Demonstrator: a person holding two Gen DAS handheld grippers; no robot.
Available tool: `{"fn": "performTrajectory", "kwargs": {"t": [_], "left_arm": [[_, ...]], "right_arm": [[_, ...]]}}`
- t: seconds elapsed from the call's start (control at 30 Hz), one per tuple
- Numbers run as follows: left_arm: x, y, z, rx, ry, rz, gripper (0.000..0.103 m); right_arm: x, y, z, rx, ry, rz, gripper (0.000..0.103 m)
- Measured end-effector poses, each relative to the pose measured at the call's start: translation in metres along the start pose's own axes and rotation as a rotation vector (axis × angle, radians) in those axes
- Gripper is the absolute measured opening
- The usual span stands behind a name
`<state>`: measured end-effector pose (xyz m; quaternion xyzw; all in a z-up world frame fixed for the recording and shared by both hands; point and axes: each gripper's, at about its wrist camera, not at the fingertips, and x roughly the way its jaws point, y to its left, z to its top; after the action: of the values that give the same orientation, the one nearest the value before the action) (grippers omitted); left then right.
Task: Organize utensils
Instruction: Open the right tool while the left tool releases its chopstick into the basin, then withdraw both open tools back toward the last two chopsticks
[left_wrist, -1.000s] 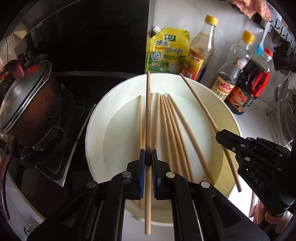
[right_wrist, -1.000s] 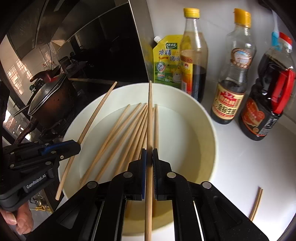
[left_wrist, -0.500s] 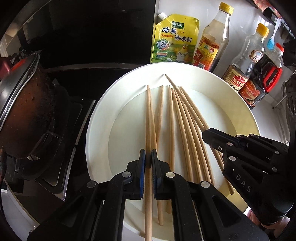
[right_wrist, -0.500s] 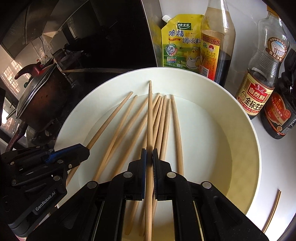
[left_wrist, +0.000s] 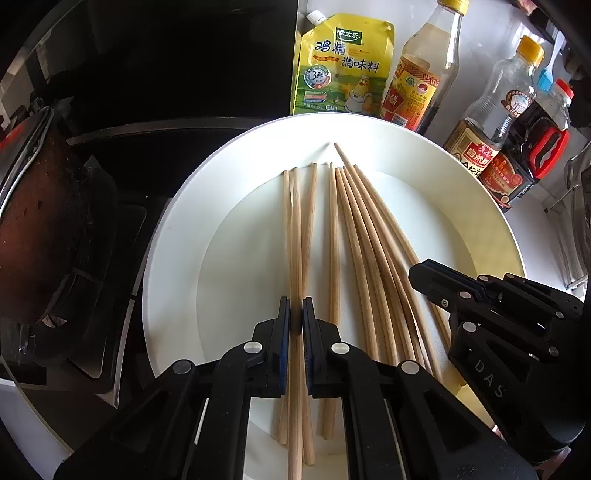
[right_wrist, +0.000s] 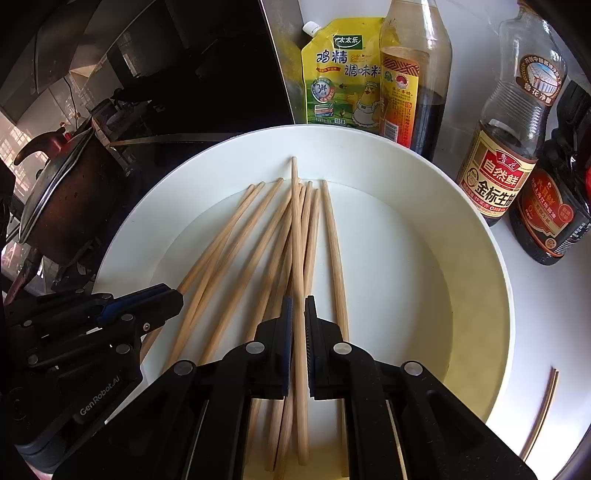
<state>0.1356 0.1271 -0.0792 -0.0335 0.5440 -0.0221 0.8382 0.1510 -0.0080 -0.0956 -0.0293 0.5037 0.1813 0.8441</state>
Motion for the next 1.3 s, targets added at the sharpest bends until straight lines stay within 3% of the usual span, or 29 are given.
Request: {"fn": "performTrajectory", "kwargs": {"t": [0.07, 0.1, 0.13, 0.17, 0.27, 0.43, 0.93, 1.3], "left_arm": [[-0.002, 0.001, 0.0, -0.009, 0.0, -0.003, 0.008], [-0.003, 0.002, -0.001, -0.017, 0.0, 0.0, 0.009], [-0.005, 0.003, -0.001, -0.025, -0.001, 0.001, 0.017], [-0.007, 0.005, -0.002, -0.032, -0.005, 0.001, 0.027], [-0.016, 0.008, -0.005, -0.046, -0.03, 0.009, 0.046], [-0.027, 0.009, -0.009, -0.052, -0.06, 0.035, 0.063], [-0.062, -0.014, -0.034, -0.049, -0.099, 0.017, 0.071], [-0.079, -0.056, -0.052, -0.011, -0.115, -0.013, 0.072]], "right_arm": [[-0.002, -0.001, 0.0, 0.001, 0.0, -0.008, 0.007], [-0.004, -0.001, -0.001, 0.003, -0.002, -0.013, 0.012], [-0.006, -0.002, -0.001, 0.007, -0.007, -0.02, 0.02], [-0.009, -0.003, -0.002, 0.009, -0.02, -0.025, 0.023], [-0.018, -0.004, -0.004, 0.016, -0.045, -0.032, 0.023], [-0.033, -0.008, -0.01, 0.03, -0.065, -0.044, 0.024], [-0.086, -0.021, -0.046, 0.056, -0.114, -0.057, 0.035], [-0.128, -0.059, -0.084, 0.11, -0.137, -0.096, 0.04]]}}
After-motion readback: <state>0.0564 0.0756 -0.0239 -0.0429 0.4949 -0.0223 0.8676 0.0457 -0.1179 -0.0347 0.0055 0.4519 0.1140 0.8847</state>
